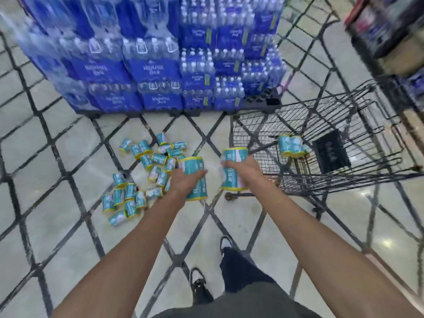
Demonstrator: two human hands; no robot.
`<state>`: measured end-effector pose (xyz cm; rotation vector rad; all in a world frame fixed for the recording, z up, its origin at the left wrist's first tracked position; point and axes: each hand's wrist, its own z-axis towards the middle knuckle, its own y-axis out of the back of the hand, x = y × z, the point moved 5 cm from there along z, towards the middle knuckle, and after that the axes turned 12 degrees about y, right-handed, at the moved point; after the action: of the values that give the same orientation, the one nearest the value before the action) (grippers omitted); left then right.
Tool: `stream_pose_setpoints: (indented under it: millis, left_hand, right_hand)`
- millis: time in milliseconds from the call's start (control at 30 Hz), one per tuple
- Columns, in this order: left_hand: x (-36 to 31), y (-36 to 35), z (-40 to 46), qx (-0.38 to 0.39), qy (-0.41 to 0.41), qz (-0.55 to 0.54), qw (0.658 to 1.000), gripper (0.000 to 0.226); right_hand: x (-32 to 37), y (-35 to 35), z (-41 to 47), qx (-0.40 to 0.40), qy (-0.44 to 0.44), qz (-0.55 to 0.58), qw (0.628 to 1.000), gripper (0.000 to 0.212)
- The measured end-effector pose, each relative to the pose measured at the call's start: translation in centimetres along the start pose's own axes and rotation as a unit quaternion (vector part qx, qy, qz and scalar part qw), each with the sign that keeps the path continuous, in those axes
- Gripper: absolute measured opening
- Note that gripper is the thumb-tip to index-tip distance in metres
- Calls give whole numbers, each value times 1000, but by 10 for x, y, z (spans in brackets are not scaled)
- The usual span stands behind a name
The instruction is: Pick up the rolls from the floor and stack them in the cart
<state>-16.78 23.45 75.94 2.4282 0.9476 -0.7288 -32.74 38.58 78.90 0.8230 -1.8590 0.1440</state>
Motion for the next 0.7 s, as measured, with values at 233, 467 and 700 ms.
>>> stream_pose_setpoints:
  millis: [233,467,700]
  left_hand:
    - [-30,-139,-34,17,7,24,1000,40]
    - [-63,-286,-36,32,19,20,999,48]
    - [-82,-367,7,31,47,26,998,74]
  right_hand:
    - [-23,133,2,-17,1,31,999,29]
    - [-72,256,72,-18,-21,64,998,75]
    - [-85,327,143,-4,-41,49,998,72]
